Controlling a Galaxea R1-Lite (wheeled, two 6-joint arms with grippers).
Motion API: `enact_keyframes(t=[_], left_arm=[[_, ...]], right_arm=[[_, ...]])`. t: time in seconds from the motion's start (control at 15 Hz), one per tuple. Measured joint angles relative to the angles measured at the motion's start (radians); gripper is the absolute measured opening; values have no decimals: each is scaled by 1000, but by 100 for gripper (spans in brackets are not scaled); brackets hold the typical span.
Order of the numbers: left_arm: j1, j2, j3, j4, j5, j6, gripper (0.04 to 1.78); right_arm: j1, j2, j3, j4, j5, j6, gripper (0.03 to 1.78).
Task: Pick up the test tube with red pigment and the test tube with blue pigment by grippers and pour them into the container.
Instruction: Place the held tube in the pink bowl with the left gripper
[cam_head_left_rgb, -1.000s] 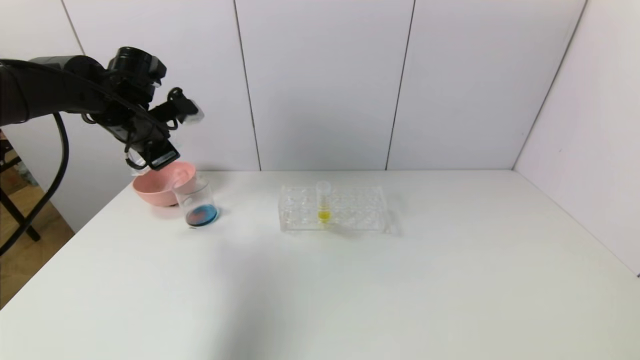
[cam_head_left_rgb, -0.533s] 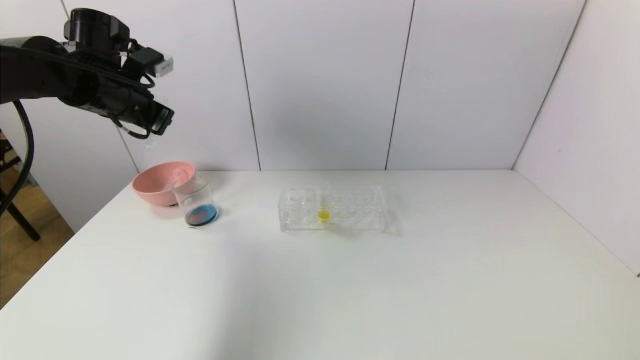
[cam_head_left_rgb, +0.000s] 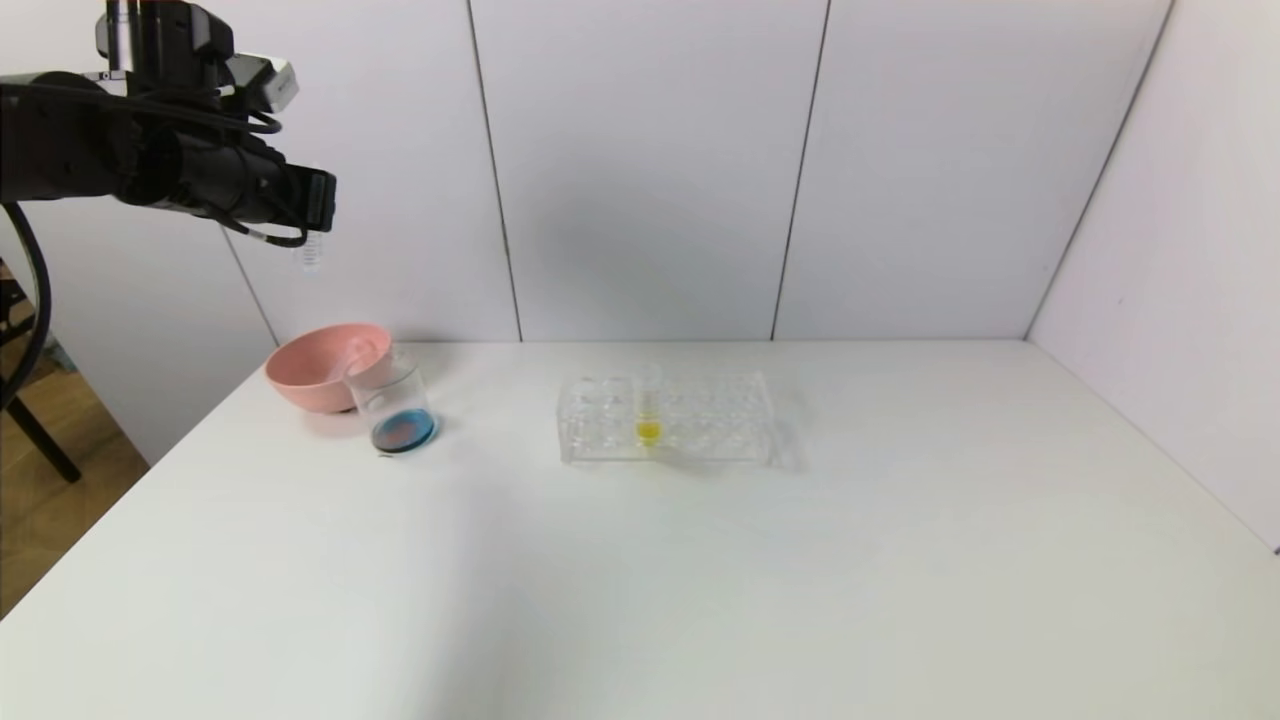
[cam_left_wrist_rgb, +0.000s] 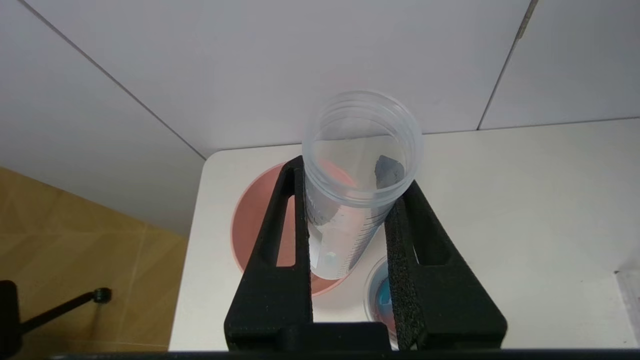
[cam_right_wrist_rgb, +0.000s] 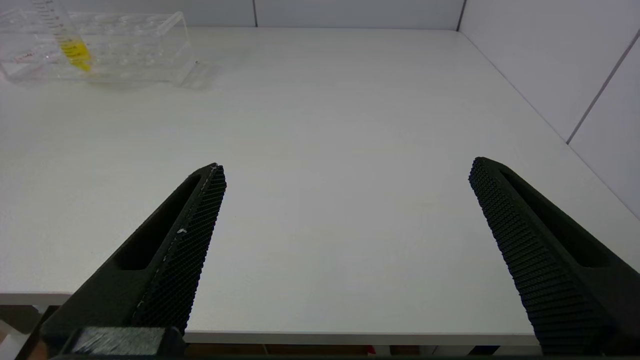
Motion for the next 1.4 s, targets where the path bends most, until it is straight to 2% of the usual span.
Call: enact_keyframes(t=[0.2,0.47,0.93,1.4], left_arm=[[1,3,77,-101,-2,-91,44],[16,24,228,-326,-6,-214,44],[72,123,320,-569,-4,-220,44],[127,189,343,-602,0,-203,44]], right_arm=[[0,0,0,0,0,0,177],[0,0,0,0,0,0,177],[0,0,0,0,0,0,177],[0,0,0,0,0,0,177]])
